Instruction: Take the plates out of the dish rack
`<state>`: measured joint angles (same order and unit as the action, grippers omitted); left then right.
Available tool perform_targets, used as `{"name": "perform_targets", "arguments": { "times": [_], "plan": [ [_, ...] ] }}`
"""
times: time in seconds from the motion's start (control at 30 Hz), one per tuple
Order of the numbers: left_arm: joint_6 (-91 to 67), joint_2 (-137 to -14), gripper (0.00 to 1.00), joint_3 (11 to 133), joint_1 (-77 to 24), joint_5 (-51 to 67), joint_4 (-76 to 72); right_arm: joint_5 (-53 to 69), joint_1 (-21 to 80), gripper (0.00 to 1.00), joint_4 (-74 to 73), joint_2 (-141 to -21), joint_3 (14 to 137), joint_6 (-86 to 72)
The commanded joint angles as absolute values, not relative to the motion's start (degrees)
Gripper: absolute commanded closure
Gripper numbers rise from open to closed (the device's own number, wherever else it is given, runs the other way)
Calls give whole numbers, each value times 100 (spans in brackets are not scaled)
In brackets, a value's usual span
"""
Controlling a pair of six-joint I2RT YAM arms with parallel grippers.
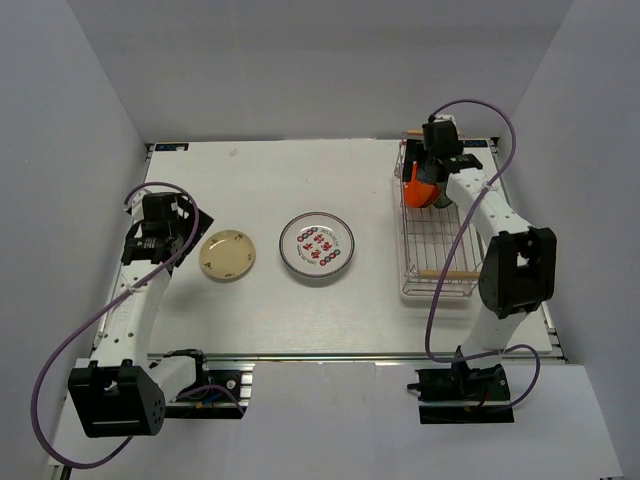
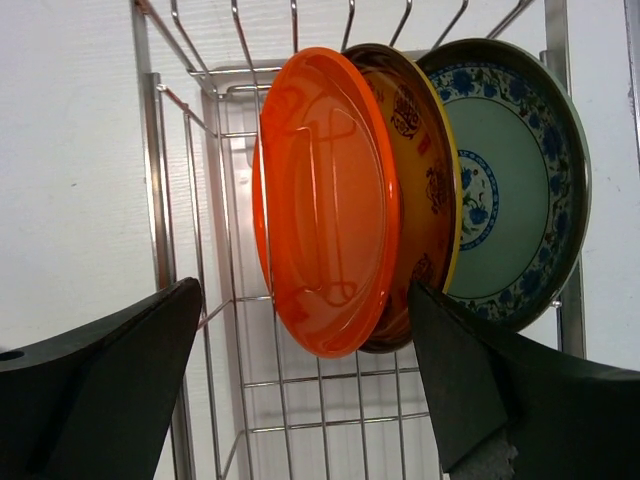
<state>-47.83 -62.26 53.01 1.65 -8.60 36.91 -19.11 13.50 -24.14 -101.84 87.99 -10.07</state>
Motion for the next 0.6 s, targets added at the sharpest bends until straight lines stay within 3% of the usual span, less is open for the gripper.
{"name": "perform_targets", "arguments": {
  "times": [0.0,0.1,0.2,0.37,0.47,0.57],
  "plan": [
    [-4667,-6091,2,5291,132,-835,3718,-2232,1327,11,-2452,-10300,9114,-976],
    [-4641,-6170,2,5379,132,-782,3762,-2294,1318,17,-2531,-10432,9211,-1037],
    [-4623,-6214,2,5440,132,-782,3797,-2320,1310,34,-2523,-10503,9237,-1125],
    [-4535,-6126,2,5423,132,-835,3823,-2452,1283,40,-2549,-10573,9237,-1213],
    [-4544,-6047,2,5432,185,-932,3867,-2452,1266,51,-2540,-10617,9211,-1336],
    [-4526,-5959,2,5432,185,-879,3867,-2452,1257,71,-2523,-10679,9211,-1380]
  ]
}}
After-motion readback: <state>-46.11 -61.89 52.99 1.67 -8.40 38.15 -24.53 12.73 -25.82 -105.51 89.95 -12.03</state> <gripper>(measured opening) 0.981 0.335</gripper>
